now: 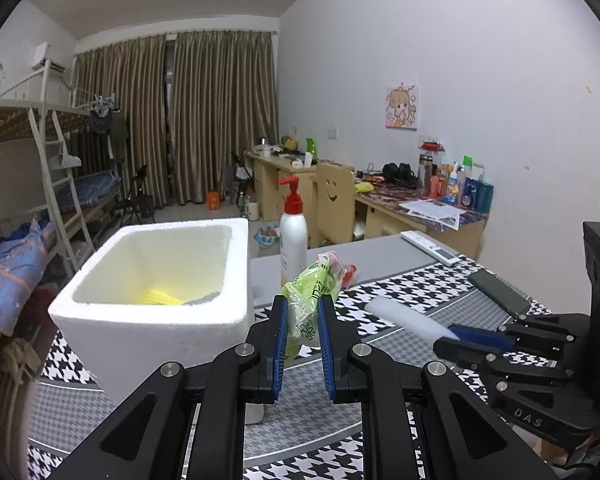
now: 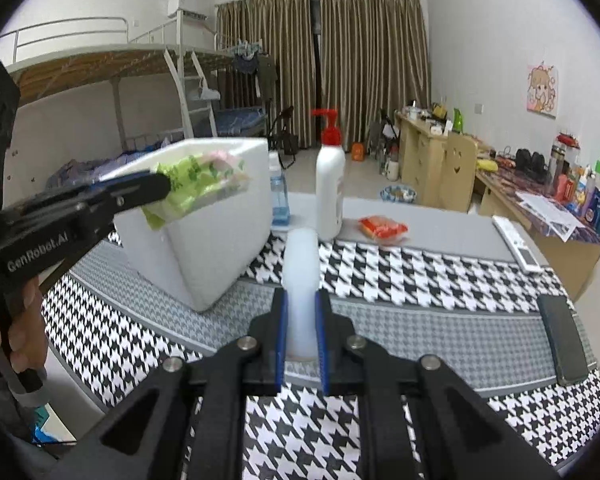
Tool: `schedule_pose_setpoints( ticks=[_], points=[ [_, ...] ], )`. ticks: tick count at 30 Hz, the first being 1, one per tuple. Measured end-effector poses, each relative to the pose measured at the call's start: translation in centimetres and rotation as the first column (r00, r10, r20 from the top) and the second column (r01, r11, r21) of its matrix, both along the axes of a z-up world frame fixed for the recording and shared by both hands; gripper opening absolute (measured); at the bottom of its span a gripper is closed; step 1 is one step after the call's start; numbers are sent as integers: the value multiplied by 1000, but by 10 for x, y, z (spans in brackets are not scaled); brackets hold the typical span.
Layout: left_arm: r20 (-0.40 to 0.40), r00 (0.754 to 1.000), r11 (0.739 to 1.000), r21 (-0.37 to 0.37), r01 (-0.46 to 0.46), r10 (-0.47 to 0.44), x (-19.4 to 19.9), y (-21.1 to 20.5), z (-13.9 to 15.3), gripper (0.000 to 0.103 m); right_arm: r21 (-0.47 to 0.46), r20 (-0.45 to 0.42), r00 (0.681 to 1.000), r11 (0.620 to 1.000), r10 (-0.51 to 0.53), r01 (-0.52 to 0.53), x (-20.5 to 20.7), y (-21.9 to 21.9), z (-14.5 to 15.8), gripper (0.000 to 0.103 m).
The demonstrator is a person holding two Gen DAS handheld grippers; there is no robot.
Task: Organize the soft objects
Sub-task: 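Carry the snack bag and foam stick up over the foam box with both tools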
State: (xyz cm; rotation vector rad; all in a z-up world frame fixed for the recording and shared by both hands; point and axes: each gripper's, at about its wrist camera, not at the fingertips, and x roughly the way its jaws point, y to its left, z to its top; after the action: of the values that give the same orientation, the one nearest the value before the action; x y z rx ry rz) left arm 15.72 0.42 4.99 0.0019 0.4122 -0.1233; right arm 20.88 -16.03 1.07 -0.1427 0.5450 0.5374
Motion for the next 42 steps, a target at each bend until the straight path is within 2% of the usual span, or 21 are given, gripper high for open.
schedule_pose_setpoints(
  ticks=[11,21,42],
  points=[
    [31,999,999,6,-44,44,-1,7,15,16,38,74,997,999,22,-24,0,7,23,16],
    [71,994,996,26,-82,80,0,12,32,16,74,99,995,997,28,-36,6,10,38,17],
    [73,975,976,36,-215,212,25,45,36,16,104,93,993,991,72,-82,29,33,55,17]
  ],
)
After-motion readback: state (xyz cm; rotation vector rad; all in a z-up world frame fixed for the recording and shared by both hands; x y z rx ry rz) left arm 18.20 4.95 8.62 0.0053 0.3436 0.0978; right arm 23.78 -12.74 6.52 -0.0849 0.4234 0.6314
